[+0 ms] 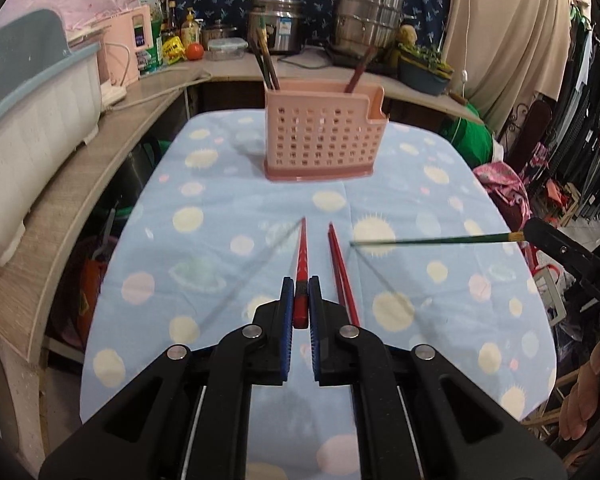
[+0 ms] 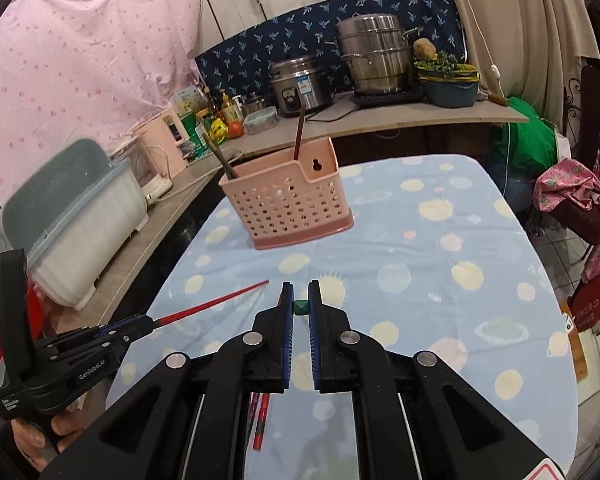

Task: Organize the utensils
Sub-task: 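Lift both chopsticks and carry them over the pink basket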

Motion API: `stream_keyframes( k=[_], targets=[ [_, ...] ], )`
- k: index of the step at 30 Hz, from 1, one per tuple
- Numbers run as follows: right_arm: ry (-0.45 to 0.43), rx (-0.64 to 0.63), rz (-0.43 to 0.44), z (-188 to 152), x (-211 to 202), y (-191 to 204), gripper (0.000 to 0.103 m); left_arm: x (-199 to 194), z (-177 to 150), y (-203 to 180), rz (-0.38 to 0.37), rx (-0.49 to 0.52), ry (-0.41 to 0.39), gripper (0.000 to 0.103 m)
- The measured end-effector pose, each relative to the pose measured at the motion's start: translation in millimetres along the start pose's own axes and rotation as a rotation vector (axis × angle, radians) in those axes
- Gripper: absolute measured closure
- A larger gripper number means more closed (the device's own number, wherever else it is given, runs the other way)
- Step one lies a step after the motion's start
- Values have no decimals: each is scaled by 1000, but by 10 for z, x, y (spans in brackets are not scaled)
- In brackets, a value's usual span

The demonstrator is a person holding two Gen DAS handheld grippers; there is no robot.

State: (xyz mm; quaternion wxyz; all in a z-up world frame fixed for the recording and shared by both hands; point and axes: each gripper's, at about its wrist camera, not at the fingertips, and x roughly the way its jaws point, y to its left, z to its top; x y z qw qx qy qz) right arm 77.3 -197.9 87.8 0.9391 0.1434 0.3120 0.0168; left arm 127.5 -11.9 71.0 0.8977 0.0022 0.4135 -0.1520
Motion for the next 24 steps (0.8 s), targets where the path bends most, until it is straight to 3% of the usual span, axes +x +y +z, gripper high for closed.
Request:
stream_keyframes(
  k=[11, 24],
  targets=[
    [-127, -32, -1, 717, 154, 49, 96, -78, 829, 13, 24, -10, -121, 96],
    [-254, -14, 67, 1513, 260, 219, 96, -251, 1736, 31, 24, -27, -264, 96]
  ],
)
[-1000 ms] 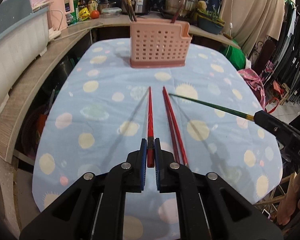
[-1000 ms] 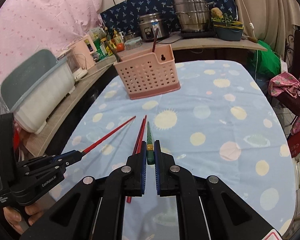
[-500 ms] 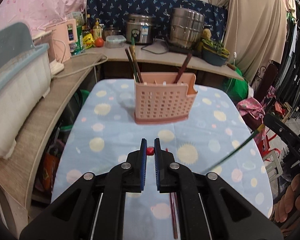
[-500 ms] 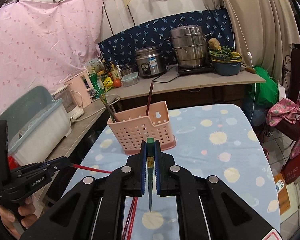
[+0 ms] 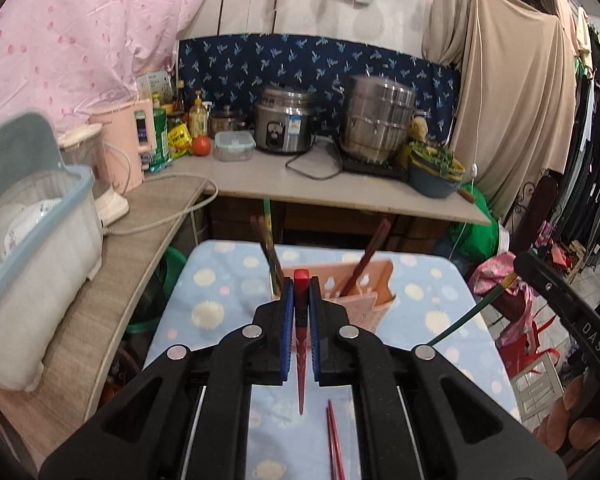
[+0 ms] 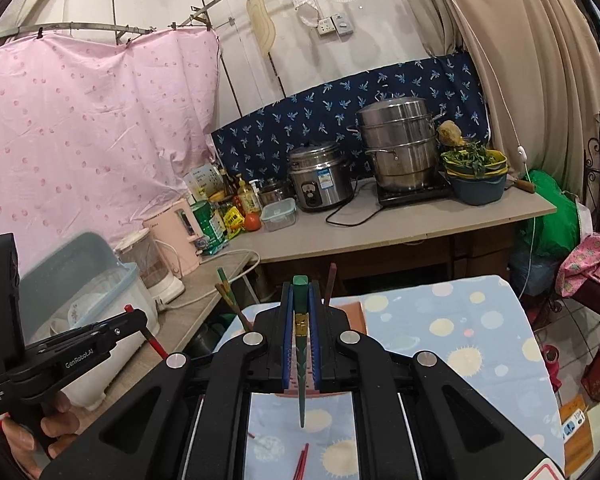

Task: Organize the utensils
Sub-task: 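Lift both chopsticks and carry them over the pink basket, then lower the chopsticks into the basket and open both tools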

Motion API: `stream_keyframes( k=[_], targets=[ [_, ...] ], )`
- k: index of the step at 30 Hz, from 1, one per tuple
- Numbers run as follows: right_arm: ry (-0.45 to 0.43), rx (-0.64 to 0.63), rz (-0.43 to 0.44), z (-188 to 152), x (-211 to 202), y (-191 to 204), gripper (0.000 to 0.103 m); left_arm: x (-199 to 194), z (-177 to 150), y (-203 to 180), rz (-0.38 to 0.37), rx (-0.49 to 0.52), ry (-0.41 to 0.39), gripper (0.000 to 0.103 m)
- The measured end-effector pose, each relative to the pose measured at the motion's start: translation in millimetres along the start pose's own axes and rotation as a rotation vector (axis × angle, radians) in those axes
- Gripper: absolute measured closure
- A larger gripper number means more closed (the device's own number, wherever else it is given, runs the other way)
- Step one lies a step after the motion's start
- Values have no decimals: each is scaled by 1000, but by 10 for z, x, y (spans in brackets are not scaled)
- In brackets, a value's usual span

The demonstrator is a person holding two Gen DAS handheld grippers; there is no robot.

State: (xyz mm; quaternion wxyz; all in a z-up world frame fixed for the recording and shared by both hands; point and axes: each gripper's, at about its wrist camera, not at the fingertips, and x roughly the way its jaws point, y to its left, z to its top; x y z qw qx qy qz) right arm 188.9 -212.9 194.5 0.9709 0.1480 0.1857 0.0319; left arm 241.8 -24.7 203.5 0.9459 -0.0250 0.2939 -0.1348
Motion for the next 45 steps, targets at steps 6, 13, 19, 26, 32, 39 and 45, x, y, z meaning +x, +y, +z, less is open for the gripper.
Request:
stream_keyframes(
  k=[6, 13, 19, 26, 32, 39, 45],
  targets=[
    [-68, 2, 17, 384, 146, 66, 96, -57, 504, -66, -4, -1, -98, 96],
    [-127, 16, 20, 745, 397, 87, 96, 51, 900, -104, -1, -6, -180, 96],
    [-94, -2, -4, 752, 712, 76, 96, 321, 969, -92, 11, -1, -179, 96],
    [4, -17, -18, 420, 1071, 44, 96, 712, 793, -42, 19, -5, -105, 96],
    [68, -29, -32, 221, 1304, 32, 96, 948, 652, -18, 20, -17, -52, 96],
    [91, -26, -44, 154, 1355, -9, 87, 1091, 525, -6, 32, -18, -14, 92],
    [74, -10, -41, 180, 1253, -35, 78, 1037, 483, -29, 63, -7, -24, 71]
  ],
)
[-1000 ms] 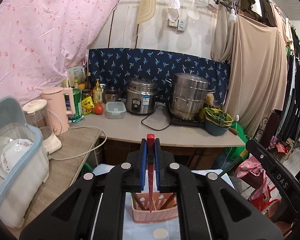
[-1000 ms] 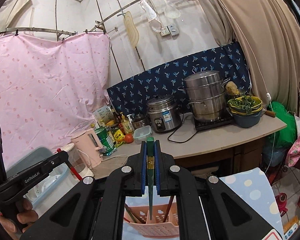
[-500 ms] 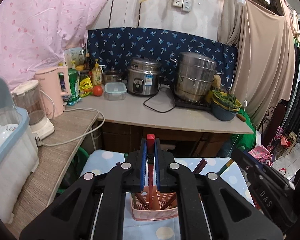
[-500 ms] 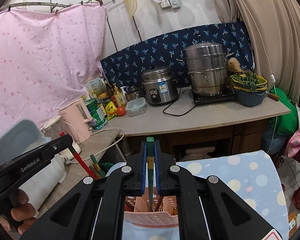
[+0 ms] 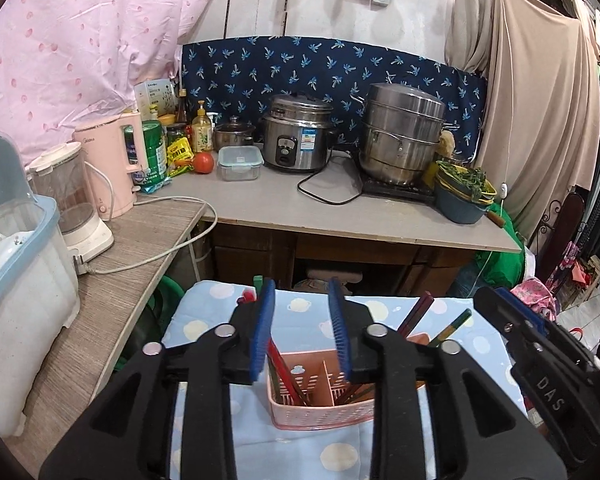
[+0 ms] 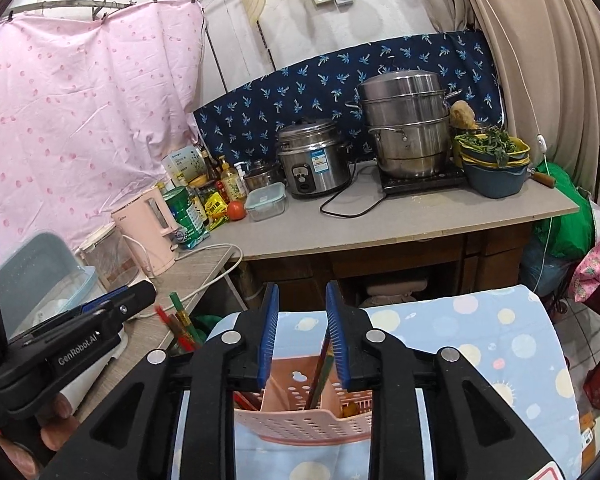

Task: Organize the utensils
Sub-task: 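Lower the chopsticks into the basket and open both tools, then move both open tools back to the last two chopsticks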

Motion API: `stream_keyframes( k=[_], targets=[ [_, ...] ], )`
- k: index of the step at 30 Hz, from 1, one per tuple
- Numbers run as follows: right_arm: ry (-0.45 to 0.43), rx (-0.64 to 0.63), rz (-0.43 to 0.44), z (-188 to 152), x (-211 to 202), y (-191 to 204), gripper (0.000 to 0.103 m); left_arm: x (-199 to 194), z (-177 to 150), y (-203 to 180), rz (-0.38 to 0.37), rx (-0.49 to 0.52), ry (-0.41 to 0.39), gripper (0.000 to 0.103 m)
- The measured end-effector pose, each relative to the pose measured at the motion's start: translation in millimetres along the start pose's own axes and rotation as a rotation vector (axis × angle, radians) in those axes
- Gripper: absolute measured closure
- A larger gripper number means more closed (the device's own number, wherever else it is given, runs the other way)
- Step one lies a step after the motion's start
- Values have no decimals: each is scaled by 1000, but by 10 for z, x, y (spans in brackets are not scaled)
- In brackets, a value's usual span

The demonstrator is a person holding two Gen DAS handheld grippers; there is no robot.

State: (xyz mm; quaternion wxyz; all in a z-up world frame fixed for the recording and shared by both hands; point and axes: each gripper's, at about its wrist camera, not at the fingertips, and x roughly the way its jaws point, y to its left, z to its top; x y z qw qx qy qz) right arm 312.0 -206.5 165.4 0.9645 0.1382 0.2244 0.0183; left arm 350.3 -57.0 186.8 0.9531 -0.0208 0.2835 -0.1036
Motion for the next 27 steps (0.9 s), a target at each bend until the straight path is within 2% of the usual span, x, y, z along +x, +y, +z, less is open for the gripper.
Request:
stream_keyframes(
  k=[2, 15, 27],
  targets=[
    [-5, 2, 5, 5, -51, -2, 77, -34, -10, -11, 1, 5, -3, 66],
    [1, 11, 37, -148, -509, 44, 77, -372, -214, -102, 21, 51, -4, 64],
    [43, -2, 31, -572, -902, 103, 77, -720, -576, -120, 24, 77, 17, 64]
  ],
)
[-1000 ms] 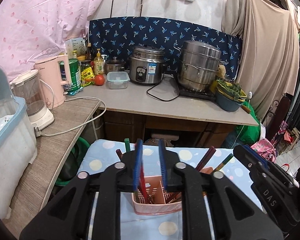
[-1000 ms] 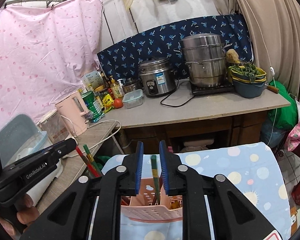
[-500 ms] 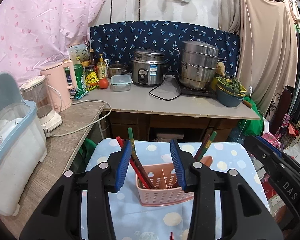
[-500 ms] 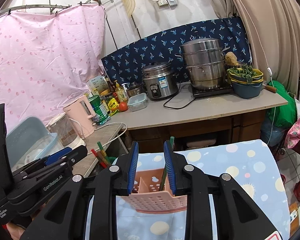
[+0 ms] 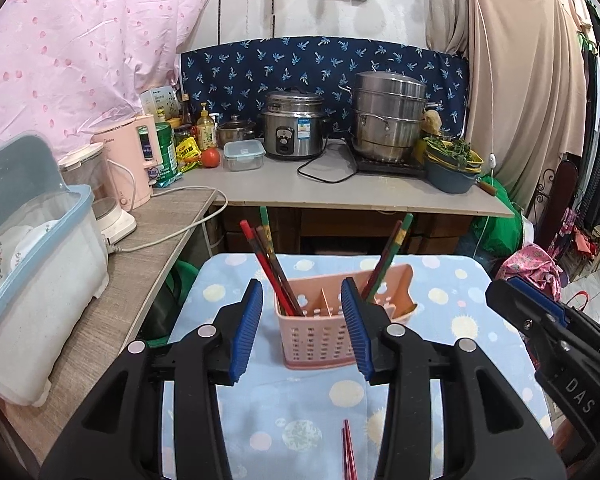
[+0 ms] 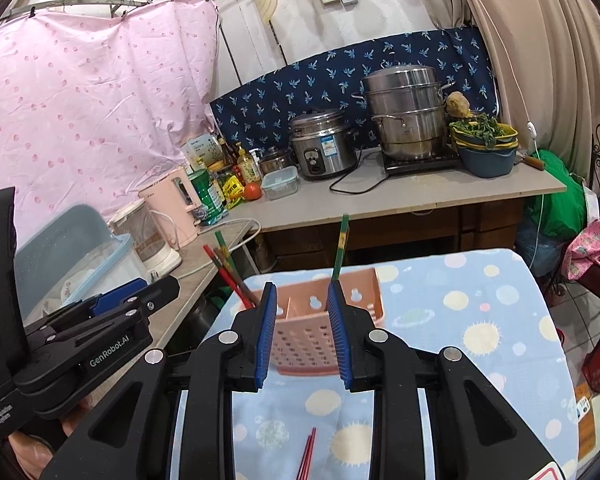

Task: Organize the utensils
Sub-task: 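Move both open tools back to the last two chopsticks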

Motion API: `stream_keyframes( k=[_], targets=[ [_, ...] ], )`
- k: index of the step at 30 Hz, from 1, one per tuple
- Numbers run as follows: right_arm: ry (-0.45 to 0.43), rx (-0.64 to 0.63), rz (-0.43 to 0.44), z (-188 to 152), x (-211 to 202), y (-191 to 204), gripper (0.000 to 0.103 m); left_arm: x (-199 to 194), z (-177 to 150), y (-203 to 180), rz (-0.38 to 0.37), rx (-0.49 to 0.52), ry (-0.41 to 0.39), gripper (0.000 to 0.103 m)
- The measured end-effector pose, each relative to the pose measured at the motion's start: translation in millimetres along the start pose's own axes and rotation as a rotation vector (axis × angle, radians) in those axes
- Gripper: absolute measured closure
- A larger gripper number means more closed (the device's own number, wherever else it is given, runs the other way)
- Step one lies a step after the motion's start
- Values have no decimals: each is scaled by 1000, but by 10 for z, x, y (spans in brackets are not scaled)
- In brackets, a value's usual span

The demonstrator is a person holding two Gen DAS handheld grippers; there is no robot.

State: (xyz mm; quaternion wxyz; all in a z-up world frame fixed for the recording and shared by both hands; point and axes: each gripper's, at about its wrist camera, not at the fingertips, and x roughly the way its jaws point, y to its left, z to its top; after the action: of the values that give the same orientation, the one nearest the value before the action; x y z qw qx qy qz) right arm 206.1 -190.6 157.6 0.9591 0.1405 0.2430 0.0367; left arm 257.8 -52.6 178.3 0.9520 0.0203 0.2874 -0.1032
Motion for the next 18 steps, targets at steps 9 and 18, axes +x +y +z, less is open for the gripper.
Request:
stream_keyframes(
  k=[9, 18],
  targets=[
    [52, 14, 9, -399, -212, 25, 77, -187, -403, 9, 9, 25, 21, 56],
    [108, -4, 2, -806, -348, 71, 77, -246, -830, 60, 1, 15, 87, 56]
  ],
)
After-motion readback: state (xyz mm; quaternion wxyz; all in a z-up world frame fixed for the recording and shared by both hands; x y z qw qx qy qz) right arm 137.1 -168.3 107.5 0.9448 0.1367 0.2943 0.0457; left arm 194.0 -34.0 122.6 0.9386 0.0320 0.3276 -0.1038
